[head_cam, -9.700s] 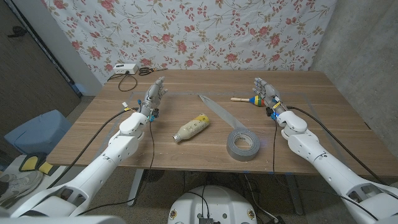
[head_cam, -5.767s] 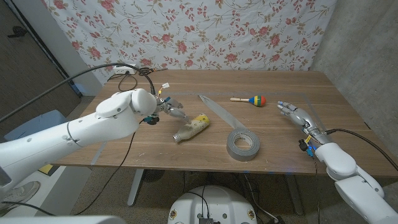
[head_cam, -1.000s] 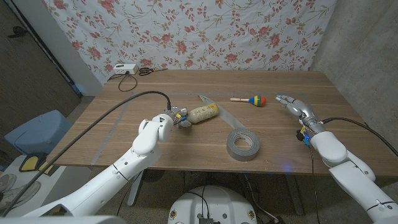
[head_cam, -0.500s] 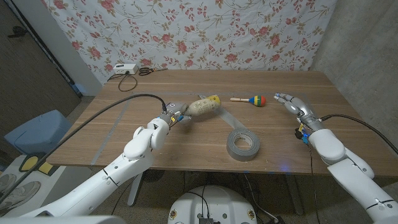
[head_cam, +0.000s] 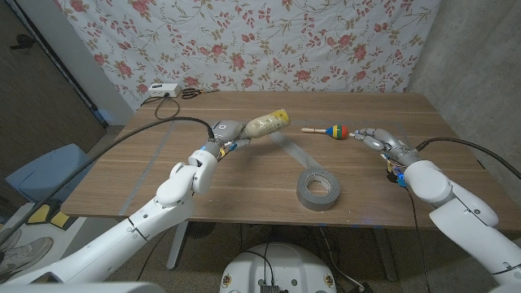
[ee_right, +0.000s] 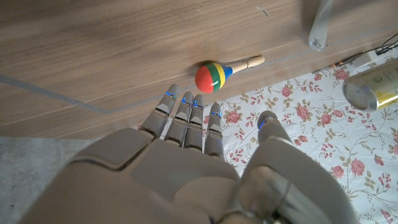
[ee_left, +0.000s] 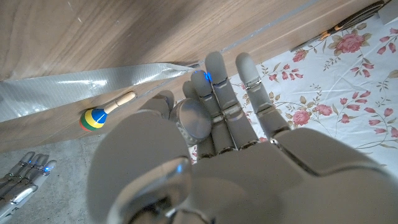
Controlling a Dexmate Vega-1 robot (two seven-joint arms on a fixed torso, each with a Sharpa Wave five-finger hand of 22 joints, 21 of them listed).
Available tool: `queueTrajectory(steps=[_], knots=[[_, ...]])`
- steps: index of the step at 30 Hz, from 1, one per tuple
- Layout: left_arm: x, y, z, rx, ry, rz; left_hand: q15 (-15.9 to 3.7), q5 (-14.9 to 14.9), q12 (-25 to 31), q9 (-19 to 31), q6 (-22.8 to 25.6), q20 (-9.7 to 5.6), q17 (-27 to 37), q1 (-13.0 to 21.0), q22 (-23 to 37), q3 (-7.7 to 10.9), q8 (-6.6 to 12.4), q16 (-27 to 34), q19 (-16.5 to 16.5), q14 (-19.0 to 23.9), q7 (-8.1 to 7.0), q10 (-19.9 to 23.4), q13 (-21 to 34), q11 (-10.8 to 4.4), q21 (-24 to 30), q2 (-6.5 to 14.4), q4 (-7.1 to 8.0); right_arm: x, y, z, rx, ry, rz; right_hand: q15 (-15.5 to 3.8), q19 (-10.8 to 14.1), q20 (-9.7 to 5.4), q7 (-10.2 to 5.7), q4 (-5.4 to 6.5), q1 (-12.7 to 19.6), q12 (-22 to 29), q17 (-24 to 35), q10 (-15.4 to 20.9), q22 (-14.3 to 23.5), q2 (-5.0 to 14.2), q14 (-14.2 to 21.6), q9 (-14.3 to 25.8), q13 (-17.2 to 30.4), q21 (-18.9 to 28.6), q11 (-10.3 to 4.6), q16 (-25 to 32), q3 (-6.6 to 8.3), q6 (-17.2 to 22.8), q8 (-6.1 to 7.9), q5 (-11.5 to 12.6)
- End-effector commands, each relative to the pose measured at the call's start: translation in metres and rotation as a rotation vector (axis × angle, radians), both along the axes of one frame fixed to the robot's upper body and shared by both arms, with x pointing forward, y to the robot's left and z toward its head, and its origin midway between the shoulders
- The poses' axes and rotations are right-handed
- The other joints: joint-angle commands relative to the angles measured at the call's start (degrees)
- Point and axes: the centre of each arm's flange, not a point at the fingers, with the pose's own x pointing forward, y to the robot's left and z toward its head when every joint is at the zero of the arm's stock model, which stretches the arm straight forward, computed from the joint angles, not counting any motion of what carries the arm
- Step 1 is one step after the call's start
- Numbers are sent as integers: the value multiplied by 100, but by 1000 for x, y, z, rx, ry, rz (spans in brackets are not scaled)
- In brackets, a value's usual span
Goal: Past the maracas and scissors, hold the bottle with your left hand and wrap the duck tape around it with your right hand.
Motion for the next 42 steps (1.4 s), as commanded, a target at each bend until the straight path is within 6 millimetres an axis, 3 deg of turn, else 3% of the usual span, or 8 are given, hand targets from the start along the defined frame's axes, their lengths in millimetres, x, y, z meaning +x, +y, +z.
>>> queueTrajectory(steps=[1,8,24,34,42], knots=[[-7,7,16,10,-74,14,27,45,-9,42,847,1,17,-227,-24,796,-6,-41,-29,33,136,82,21,-29,63,293,748,-23,17,5,-115,142,-25,-3,-87,87,-44,7,-12,-66,48,-185,22,-103,-175,23,38,-73,-21,-55,-74,-189,-69,19],[-10,10,20,9,-95,13,21,74,-20,55,847,-7,40,-267,-87,811,-12,-73,-69,46,129,86,42,-31,132,303,741,-36,32,5,-191,204,-16,-17,-138,106,-37,-7,-42,-138,65,-382,23,-236,-273,29,58,-117,-63,-90,-157,-335,-94,47],[-11,9,27,27,-129,-2,22,114,-49,102,856,-9,107,-349,-257,850,-11,-136,-122,67,142,118,75,-48,296,308,728,-65,64,7,-328,309,-59,-79,-131,119,37,-112,87,-152,60,-455,20,-466,-312,36,78,-147,-91,-112,-230,-425,-76,127],[-14,9,31,28,-152,-2,27,120,-41,91,865,-7,93,-378,-330,867,-25,-184,-148,76,149,105,137,-43,362,314,723,-67,79,4,-406,339,-81,-138,24,68,77,-170,344,-35,80,-250,24,-690,-64,51,123,-128,-101,-12,-297,-301,14,258],[-16,10,33,26,-167,1,19,118,-77,116,856,-10,159,-401,-398,883,-20,-184,-167,69,141,118,110,-26,427,316,716,-63,93,0,-470,351,-89,-160,100,23,77,-153,430,26,121,-161,32,-737,57,60,158,-113,-100,53,-331,-200,52,315]])
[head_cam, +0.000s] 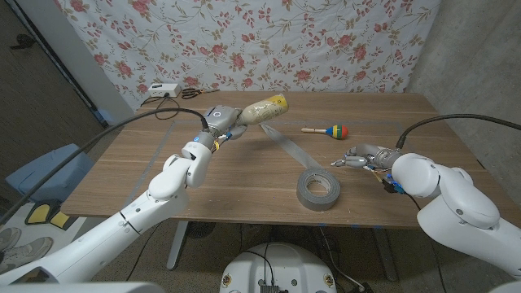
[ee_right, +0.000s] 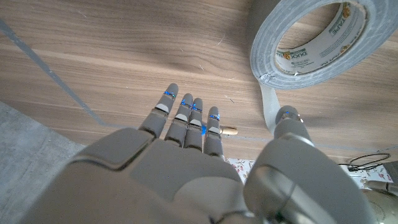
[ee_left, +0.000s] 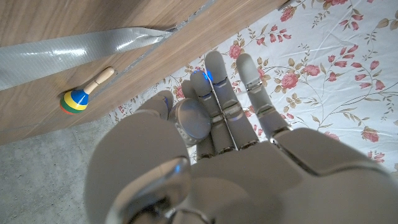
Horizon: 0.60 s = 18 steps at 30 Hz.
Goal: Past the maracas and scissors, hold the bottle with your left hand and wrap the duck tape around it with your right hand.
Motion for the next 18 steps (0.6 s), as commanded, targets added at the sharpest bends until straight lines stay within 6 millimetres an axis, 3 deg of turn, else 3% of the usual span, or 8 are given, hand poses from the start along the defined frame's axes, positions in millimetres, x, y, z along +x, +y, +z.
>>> queueTrajectory(steps=[1,18], knots=[[-3,1,3,-2,-22,2,17,51,-20,11,759,-1,24,-338,-25,757,-3,-28,-14,56,156,4,26,-9,64,383,685,0,18,-6,-92,26,-14,-7,71,-15,-18,-3,81,40,31,53,35,-18,34,14,25,24,-4,26,-14,67,40,65],[-10,5,3,-3,-33,11,32,38,-49,39,740,0,46,-379,-165,790,-7,-71,-62,83,156,19,42,-13,179,389,678,19,41,-17,-209,85,-57,-27,52,2,-37,52,211,50,113,-26,46,-9,-39,25,78,-7,-35,36,-53,59,28,156]])
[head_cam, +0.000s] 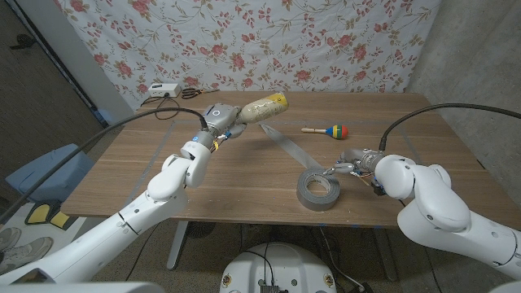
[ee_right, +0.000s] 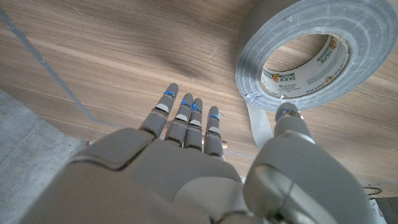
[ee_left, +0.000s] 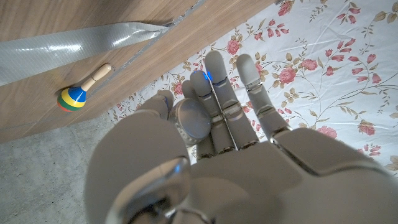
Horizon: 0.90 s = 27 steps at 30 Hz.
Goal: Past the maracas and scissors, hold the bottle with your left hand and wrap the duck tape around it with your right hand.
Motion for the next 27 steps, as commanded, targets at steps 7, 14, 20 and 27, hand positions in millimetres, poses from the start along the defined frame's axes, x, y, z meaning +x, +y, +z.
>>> queueTrajectory(steps=[7,14,20,27], knots=[[-4,5,2,-5,-16,7,2,30,-17,22,733,-28,67,-391,-62,769,-5,-3,-33,37,151,21,30,-43,95,394,691,19,19,-10,-97,56,-46,-52,85,8,-54,29,108,46,63,-2,21,-3,26,23,45,-1,-32,66,-39,32,30,72],[-4,8,3,-7,-12,-1,8,17,-32,0,739,-26,38,-403,-113,778,-22,-37,-50,55,158,24,30,-36,144,393,685,28,24,-16,-152,-5,-82,-381,274,-191,-266,-39,514,122,151,83,34,-62,335,31,106,47,-220,231,-65,139,61,206],[-4,11,3,-8,-14,-9,-8,5,-36,5,745,-27,45,-410,-150,783,-19,-45,-61,61,145,26,41,-36,185,398,680,41,21,-24,-172,13,-120,-636,252,-446,-507,-108,1166,154,233,142,50,-113,371,38,170,25,-476,300,-38,224,90,395],[-5,14,3,-4,-12,-12,-4,-13,-40,-4,744,-25,17,-415,-192,789,-28,-72,-75,77,152,17,62,-19,231,403,671,52,21,-33,-180,5,-128,-731,368,-513,-578,-62,1545,199,324,256,60,-12,474,41,212,67,-554,408,-7,321,120,504]])
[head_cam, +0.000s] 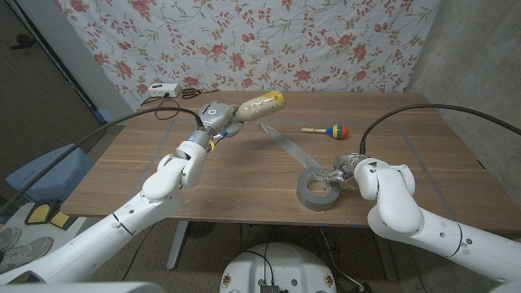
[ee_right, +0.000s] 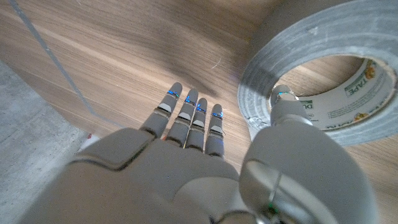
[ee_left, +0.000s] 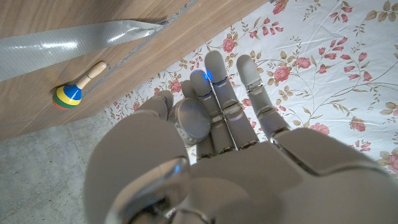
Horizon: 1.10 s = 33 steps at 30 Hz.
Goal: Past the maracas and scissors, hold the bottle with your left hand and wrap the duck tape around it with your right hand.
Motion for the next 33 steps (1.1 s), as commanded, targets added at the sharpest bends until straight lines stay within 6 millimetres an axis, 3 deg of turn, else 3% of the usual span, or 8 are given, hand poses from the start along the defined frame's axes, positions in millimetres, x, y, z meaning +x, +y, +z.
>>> queueTrajectory(steps=[1,7,13,20,22,24,27,33], knots=[[0,4,0,3,8,-9,14,-17,-32,-10,718,13,20,-365,-27,705,-34,-20,-38,42,143,18,9,-27,62,454,669,18,2,-13,-34,-36,-34,-457,156,-107,-61,38,288,106,109,214,27,130,234,15,63,81,-75,177,21,155,82,98],[1,6,0,2,17,-19,4,-30,-44,2,710,9,27,-369,-65,714,-31,-26,-46,46,147,21,8,-35,95,457,665,22,0,-19,-62,-125,-81,-737,652,-340,-230,44,1193,323,444,675,74,747,751,18,165,325,-215,618,196,615,178,209],[2,8,-2,0,24,-25,1,-56,-65,0,706,9,28,-377,-125,722,-37,-45,-63,40,138,19,7,-37,153,459,657,27,-3,-27,-78,-199,-118,-907,1153,-339,-229,-29,2151,568,835,1090,116,1152,1375,20,240,641,-169,1125,295,1039,220,94],[1,13,-2,-6,15,-26,14,-73,-61,-18,711,7,11,-383,-174,733,-49,-65,-76,50,126,19,38,-33,191,459,653,36,-7,-30,-92,-151,-153,-1005,1458,-312,-246,5,2716,859,1281,1587,186,1189,1990,18,325,946,-210,1627,221,1464,272,-79],[1,14,-2,-7,17,-22,2,-78,-73,-22,712,3,24,-384,-189,736,-51,-64,-79,43,138,20,26,-25,205,459,652,38,-7,-31,-105,-159,-159,-1038,1508,-348,-221,16,2910,1065,1524,1906,240,1208,2234,25,404,1080,-214,1856,172,1700,301,-153],[2,15,-3,-12,17,-23,3,-83,-60,7,699,7,-8,-386,-201,737,-39,-79,-81,59,133,12,59,-45,215,456,650,39,-8,-31,-111,-195,-157,-1043,1702,-429,-289,34,3444,1700,2106,2763,410,1287,2951,103,732,1502,-330,2386,134,2551,533,-322],[2,17,-4,-13,23,-19,13,-90,-87,-28,704,5,35,-390,-221,742,-60,-65,-91,42,146,31,16,-35,230,457,650,39,-11,-27,-111,-275,-140,-1022,1786,-470,-224,111,3624,2205,2630,3268,555,1396,3335,216,1125,1872,-346,2759,65,3219,803,-499],[5,19,-3,-25,31,-18,30,-104,-77,11,706,15,12,-400,-272,755,-40,-83,-105,71,171,15,70,-29,271,453,650,35,-14,-10,-121,-523,-110,-964,1765,-520,-162,370,3424,2383,2851,3359,658,1556,3401,219,1338,2104,-288,2798,19,3246,776,-589]])
